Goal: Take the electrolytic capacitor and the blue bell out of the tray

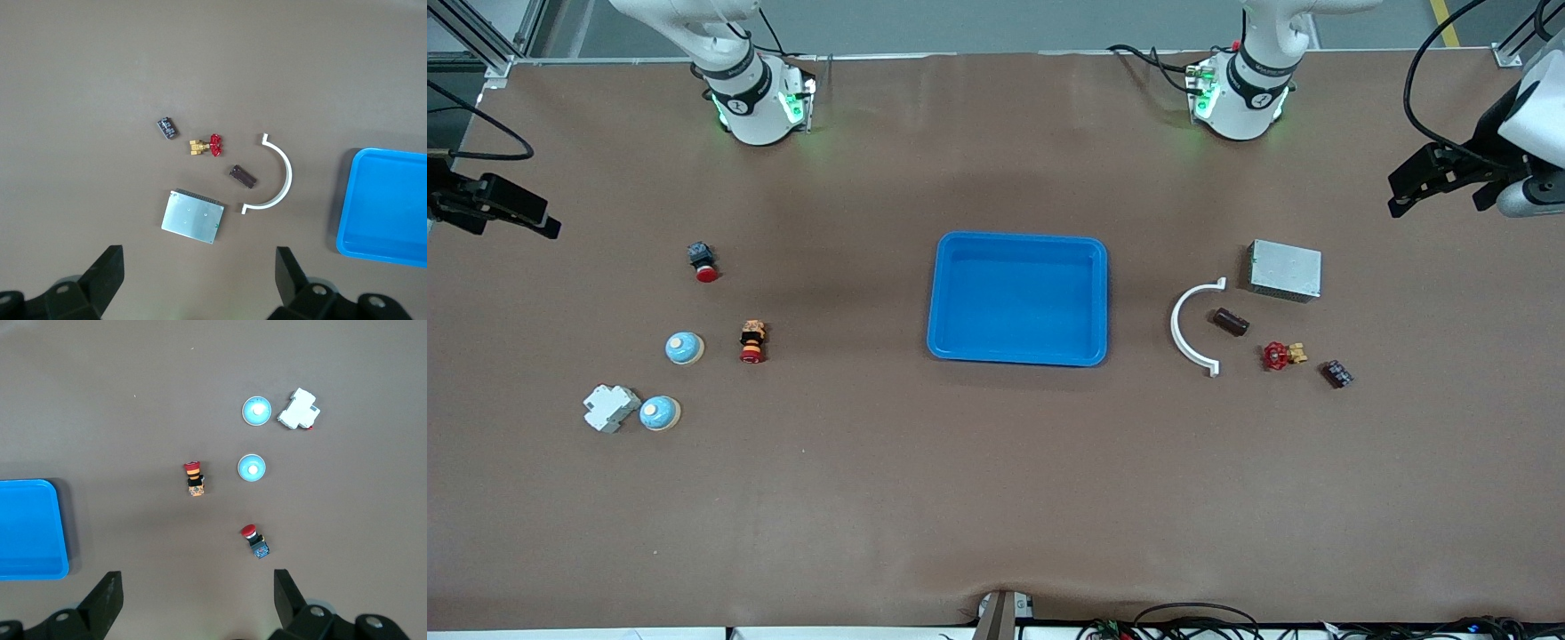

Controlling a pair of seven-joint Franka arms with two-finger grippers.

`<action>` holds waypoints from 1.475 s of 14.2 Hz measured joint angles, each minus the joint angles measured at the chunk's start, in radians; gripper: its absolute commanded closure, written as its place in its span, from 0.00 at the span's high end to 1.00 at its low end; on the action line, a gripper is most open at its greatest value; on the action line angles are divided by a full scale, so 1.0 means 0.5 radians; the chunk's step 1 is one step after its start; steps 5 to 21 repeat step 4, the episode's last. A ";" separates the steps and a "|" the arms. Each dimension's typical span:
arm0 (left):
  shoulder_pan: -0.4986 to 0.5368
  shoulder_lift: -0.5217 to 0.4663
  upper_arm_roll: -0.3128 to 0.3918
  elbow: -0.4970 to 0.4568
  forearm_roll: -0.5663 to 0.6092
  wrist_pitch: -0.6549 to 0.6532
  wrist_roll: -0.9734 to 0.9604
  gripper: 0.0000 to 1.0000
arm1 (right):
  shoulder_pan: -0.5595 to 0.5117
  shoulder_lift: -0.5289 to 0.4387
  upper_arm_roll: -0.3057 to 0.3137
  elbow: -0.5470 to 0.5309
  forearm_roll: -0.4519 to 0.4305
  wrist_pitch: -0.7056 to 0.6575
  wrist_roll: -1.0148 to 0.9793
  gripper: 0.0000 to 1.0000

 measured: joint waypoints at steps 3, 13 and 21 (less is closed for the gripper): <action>0.000 -0.002 0.000 0.023 0.000 -0.022 0.000 1.00 | 0.000 0.000 0.000 0.000 0.000 0.000 0.000 1.00; 0.000 -0.002 0.000 0.030 0.000 -0.027 0.000 1.00 | 0.000 0.000 0.000 0.000 -0.001 0.000 -0.001 1.00; 0.000 -0.002 0.000 0.030 0.000 -0.027 0.000 1.00 | 0.000 0.000 0.000 0.000 -0.001 0.000 -0.001 1.00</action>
